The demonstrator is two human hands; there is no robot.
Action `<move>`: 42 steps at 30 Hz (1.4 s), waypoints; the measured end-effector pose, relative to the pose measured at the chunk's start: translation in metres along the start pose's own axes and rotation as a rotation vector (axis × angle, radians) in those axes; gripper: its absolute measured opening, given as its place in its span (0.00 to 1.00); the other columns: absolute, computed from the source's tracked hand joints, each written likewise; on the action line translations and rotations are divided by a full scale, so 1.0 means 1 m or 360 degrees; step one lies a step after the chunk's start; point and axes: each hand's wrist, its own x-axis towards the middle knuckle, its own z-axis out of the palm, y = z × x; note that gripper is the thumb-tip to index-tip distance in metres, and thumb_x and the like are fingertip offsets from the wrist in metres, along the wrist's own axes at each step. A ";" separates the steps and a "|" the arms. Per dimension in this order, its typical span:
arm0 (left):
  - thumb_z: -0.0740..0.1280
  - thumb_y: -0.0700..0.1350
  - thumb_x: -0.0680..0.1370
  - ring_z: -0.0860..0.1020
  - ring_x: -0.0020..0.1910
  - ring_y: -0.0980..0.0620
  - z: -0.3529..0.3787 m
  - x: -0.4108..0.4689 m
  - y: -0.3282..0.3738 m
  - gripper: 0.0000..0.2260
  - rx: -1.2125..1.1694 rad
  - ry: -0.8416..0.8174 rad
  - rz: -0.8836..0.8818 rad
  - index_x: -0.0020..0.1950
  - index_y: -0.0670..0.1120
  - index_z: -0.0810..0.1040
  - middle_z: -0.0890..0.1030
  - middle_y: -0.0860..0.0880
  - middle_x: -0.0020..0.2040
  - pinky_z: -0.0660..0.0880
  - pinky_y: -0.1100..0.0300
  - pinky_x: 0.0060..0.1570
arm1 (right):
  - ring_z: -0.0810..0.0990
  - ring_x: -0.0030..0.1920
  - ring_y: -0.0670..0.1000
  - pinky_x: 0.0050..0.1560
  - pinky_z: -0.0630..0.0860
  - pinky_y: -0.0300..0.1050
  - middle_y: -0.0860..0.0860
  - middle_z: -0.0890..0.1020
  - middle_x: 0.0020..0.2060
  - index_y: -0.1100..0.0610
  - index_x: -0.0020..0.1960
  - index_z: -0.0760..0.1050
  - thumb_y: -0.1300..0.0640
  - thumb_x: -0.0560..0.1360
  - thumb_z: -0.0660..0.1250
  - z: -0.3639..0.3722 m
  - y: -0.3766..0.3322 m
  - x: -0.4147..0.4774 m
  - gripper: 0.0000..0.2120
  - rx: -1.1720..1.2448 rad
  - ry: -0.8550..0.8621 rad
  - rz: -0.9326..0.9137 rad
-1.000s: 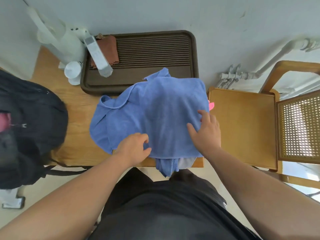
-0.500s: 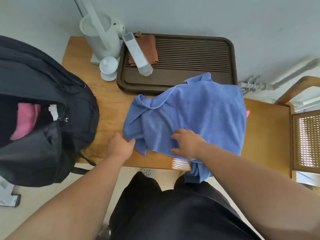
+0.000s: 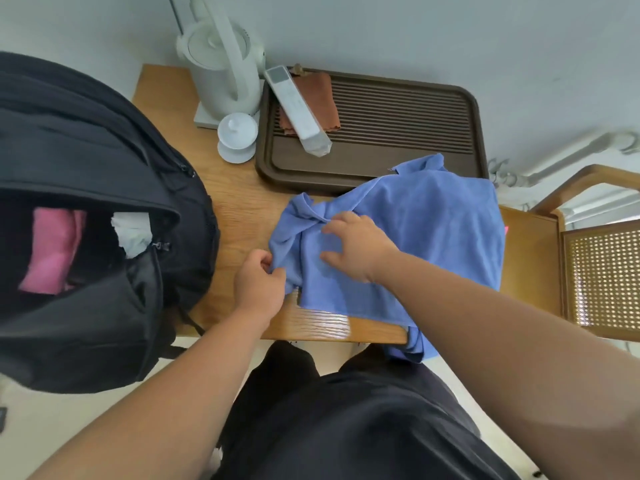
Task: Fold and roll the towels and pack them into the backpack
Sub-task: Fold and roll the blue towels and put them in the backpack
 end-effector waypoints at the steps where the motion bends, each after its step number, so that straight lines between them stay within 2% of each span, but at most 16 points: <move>1: 0.63 0.36 0.76 0.72 0.36 0.51 -0.007 0.000 0.000 0.06 -0.0052 -0.0005 0.0003 0.47 0.47 0.74 0.75 0.50 0.39 0.68 0.59 0.33 | 0.69 0.66 0.59 0.63 0.72 0.55 0.48 0.69 0.70 0.47 0.71 0.71 0.44 0.77 0.66 -0.005 -0.011 0.010 0.23 0.0014 0.0049 -0.0027; 4: 0.62 0.38 0.77 0.77 0.42 0.49 -0.025 0.002 -0.001 0.12 -0.0051 0.0022 0.0062 0.58 0.48 0.78 0.80 0.50 0.45 0.74 0.55 0.38 | 0.71 0.63 0.58 0.59 0.73 0.52 0.49 0.69 0.68 0.49 0.70 0.71 0.47 0.77 0.65 -0.012 -0.036 0.040 0.22 0.0063 0.0063 -0.0050; 7: 0.63 0.38 0.77 0.78 0.43 0.50 -0.039 -0.001 -0.001 0.13 0.0040 0.0091 0.0145 0.60 0.47 0.79 0.80 0.50 0.46 0.76 0.56 0.42 | 0.76 0.54 0.57 0.49 0.74 0.50 0.52 0.68 0.63 0.50 0.69 0.71 0.47 0.79 0.63 -0.016 -0.052 0.065 0.20 0.0029 -0.0119 0.0040; 10: 0.64 0.38 0.76 0.77 0.41 0.52 -0.048 -0.006 -0.004 0.11 0.0137 0.0158 0.0206 0.56 0.47 0.79 0.79 0.52 0.42 0.75 0.55 0.41 | 0.75 0.45 0.54 0.45 0.71 0.49 0.52 0.74 0.49 0.53 0.58 0.75 0.48 0.80 0.61 -0.019 -0.063 0.080 0.11 -0.0183 -0.0298 0.0088; 13: 0.64 0.40 0.77 0.76 0.41 0.55 -0.048 -0.005 -0.013 0.14 0.0279 -0.0003 0.0128 0.62 0.46 0.78 0.79 0.52 0.44 0.74 0.57 0.39 | 0.73 0.49 0.56 0.41 0.67 0.49 0.50 0.77 0.42 0.52 0.45 0.74 0.46 0.78 0.60 -0.012 -0.062 0.089 0.11 -0.0275 -0.0210 0.0151; 15: 0.64 0.40 0.77 0.77 0.44 0.52 -0.044 -0.002 -0.016 0.18 0.0312 -0.0177 0.0013 0.67 0.47 0.75 0.79 0.51 0.48 0.77 0.55 0.43 | 0.73 0.54 0.56 0.43 0.68 0.49 0.49 0.79 0.44 0.50 0.48 0.77 0.42 0.77 0.61 -0.007 -0.060 0.091 0.13 -0.0245 -0.0187 0.0125; 18: 0.64 0.40 0.78 0.78 0.46 0.50 -0.038 0.000 -0.019 0.21 0.0305 -0.0371 -0.0101 0.71 0.48 0.71 0.79 0.50 0.51 0.77 0.54 0.44 | 0.68 0.66 0.58 0.58 0.67 0.52 0.48 0.77 0.60 0.39 0.64 0.76 0.37 0.76 0.62 -0.002 -0.054 0.090 0.18 -0.0151 -0.0296 0.0021; 21: 0.64 0.39 0.78 0.79 0.46 0.50 -0.036 0.001 -0.022 0.22 0.0334 -0.0429 -0.0103 0.72 0.50 0.70 0.79 0.50 0.51 0.79 0.50 0.48 | 0.64 0.69 0.57 0.61 0.63 0.56 0.48 0.74 0.63 0.40 0.65 0.76 0.41 0.78 0.61 0.001 -0.053 0.093 0.16 -0.0133 -0.0377 -0.0042; 23: 0.64 0.39 0.78 0.79 0.45 0.49 -0.036 0.001 -0.025 0.23 0.0328 -0.0425 -0.0101 0.72 0.51 0.69 0.79 0.50 0.48 0.78 0.50 0.47 | 0.71 0.65 0.56 0.58 0.68 0.54 0.49 0.79 0.57 0.46 0.58 0.80 0.48 0.79 0.61 0.002 -0.057 0.097 0.12 0.0012 -0.0350 -0.0097; 25: 0.64 0.39 0.78 0.78 0.43 0.49 -0.038 0.001 -0.026 0.23 0.0296 -0.0418 -0.0104 0.71 0.52 0.69 0.77 0.50 0.46 0.77 0.53 0.44 | 0.80 0.56 0.55 0.58 0.76 0.54 0.52 0.84 0.52 0.54 0.53 0.84 0.56 0.78 0.65 -0.002 -0.062 0.099 0.10 0.0506 -0.0192 -0.0083; 28: 0.65 0.38 0.77 0.77 0.40 0.49 -0.043 0.003 -0.026 0.23 0.0193 -0.0415 -0.0120 0.70 0.54 0.69 0.77 0.48 0.44 0.75 0.55 0.40 | 0.80 0.41 0.48 0.45 0.77 0.39 0.49 0.83 0.41 0.57 0.49 0.83 0.66 0.73 0.67 -0.018 -0.065 0.095 0.09 0.1091 0.0171 0.0023; 32: 0.65 0.38 0.77 0.78 0.42 0.48 -0.047 0.004 -0.024 0.23 0.0100 -0.0404 -0.0136 0.70 0.54 0.69 0.79 0.47 0.44 0.75 0.55 0.40 | 0.68 0.24 0.44 0.24 0.66 0.34 0.48 0.72 0.30 0.54 0.51 0.82 0.72 0.72 0.57 -0.052 -0.060 0.079 0.21 0.1039 -0.0049 0.0048; 34: 0.66 0.39 0.77 0.79 0.43 0.47 -0.048 0.003 -0.024 0.24 0.0113 -0.0421 -0.0147 0.71 0.53 0.68 0.79 0.46 0.45 0.75 0.55 0.42 | 0.69 0.25 0.41 0.23 0.65 0.30 0.46 0.73 0.30 0.58 0.48 0.84 0.74 0.72 0.54 -0.065 -0.059 0.072 0.22 0.0898 -0.0193 0.0077; 37: 0.65 0.39 0.77 0.79 0.44 0.47 -0.049 0.001 -0.024 0.24 0.0148 -0.0445 -0.0162 0.73 0.51 0.68 0.79 0.47 0.45 0.74 0.56 0.39 | 0.70 0.30 0.48 0.30 0.69 0.37 0.50 0.77 0.33 0.57 0.46 0.85 0.70 0.73 0.57 -0.071 -0.061 0.069 0.19 0.0953 -0.0135 0.0103; 39: 0.65 0.39 0.77 0.79 0.42 0.48 -0.049 -0.001 -0.022 0.19 0.0162 -0.0463 -0.0158 0.67 0.51 0.72 0.79 0.48 0.44 0.73 0.57 0.37 | 0.70 0.27 0.45 0.28 0.69 0.36 0.50 0.81 0.38 0.59 0.46 0.85 0.67 0.75 0.63 -0.072 -0.063 0.067 0.12 0.1054 -0.0042 0.0075; 42: 0.64 0.38 0.74 0.75 0.37 0.49 -0.049 -0.003 -0.021 0.04 0.0226 -0.0419 -0.0140 0.44 0.47 0.74 0.78 0.49 0.38 0.70 0.57 0.35 | 0.70 0.31 0.43 0.25 0.66 0.27 0.46 0.79 0.38 0.57 0.53 0.84 0.67 0.76 0.64 -0.072 -0.064 0.066 0.13 0.0963 0.0121 -0.0001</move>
